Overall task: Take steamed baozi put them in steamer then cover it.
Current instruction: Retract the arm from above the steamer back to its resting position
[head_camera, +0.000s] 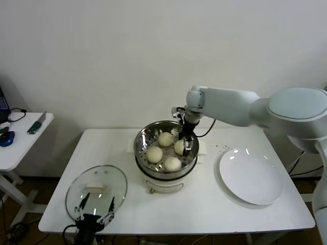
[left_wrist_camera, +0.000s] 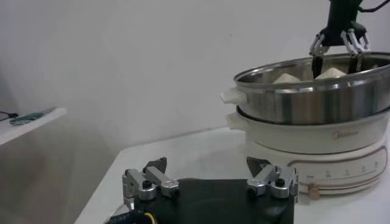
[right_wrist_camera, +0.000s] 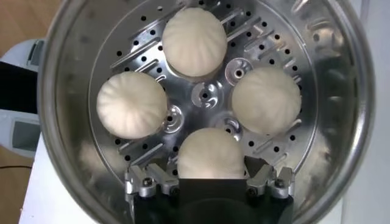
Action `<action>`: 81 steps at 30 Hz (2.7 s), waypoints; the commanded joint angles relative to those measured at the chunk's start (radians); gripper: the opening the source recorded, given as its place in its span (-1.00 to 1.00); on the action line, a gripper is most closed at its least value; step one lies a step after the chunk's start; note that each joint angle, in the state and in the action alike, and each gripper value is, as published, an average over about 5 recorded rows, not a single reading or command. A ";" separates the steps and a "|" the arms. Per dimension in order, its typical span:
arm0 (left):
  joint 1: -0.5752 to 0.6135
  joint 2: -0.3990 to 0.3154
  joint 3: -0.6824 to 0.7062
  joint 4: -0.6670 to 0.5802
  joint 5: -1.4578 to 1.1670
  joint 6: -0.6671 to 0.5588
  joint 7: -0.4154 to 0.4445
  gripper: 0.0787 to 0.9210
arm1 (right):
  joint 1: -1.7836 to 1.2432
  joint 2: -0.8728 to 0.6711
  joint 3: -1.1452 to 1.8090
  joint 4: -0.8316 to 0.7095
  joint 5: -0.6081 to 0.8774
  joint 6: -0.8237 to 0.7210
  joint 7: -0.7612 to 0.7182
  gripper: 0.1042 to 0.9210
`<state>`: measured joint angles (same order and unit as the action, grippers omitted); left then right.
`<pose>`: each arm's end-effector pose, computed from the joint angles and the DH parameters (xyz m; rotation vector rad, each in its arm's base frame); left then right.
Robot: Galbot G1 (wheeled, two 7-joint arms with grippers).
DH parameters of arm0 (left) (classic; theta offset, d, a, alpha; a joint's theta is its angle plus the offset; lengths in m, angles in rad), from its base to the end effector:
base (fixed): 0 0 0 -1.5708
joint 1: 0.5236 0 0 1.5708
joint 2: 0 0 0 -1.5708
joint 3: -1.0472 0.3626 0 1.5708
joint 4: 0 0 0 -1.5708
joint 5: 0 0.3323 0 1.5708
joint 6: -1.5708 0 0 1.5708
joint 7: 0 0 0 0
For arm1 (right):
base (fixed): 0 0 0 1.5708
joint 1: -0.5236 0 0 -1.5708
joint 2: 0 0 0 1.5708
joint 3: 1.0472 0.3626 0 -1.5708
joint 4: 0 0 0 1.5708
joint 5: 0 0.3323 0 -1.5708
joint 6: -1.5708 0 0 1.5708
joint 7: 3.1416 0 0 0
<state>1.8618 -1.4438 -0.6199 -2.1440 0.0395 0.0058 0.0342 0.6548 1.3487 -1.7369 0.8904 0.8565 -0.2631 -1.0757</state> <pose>0.0615 0.0497 -0.3240 -0.0658 -2.8835 -0.2830 0.6178 0.0685 -0.0843 1.4321 -1.2690 1.2348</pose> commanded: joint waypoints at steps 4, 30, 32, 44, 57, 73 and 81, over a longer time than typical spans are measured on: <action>-0.021 -0.003 -0.003 0.011 0.025 -0.005 -0.037 0.77 | 0.131 -0.199 0.103 0.135 -0.018 0.031 -0.014 0.76; -0.085 -0.021 -0.014 0.008 0.140 -0.031 -0.042 0.77 | -0.987 -0.867 1.404 0.586 -0.121 0.356 0.690 0.76; -0.086 -0.025 -0.019 0.003 0.196 -0.008 -0.055 0.77 | -1.085 -0.861 1.506 0.612 -0.128 0.366 0.725 0.76; -0.105 -0.013 -0.074 -0.008 0.764 0.045 -0.049 0.77 | -1.702 -0.627 2.153 0.700 -0.271 0.356 0.755 0.76; -0.119 0.031 -0.069 0.028 1.148 0.071 -0.048 0.77 | -2.048 -0.358 2.416 0.784 -0.333 0.366 0.746 0.76; -0.224 0.040 -0.016 0.296 1.403 0.028 -0.115 0.77 | -2.159 -0.263 2.478 0.775 -0.407 0.393 0.727 0.76; -0.297 0.034 -0.019 0.409 1.456 0.009 -0.126 0.77 | -2.159 -0.247 2.486 0.765 -0.432 0.398 0.717 0.76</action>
<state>1.6378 -1.4062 -0.6465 -1.8845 1.3645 0.0381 -0.0723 -1.4444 1.0603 0.7018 1.6549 0.4553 0.1287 -0.3548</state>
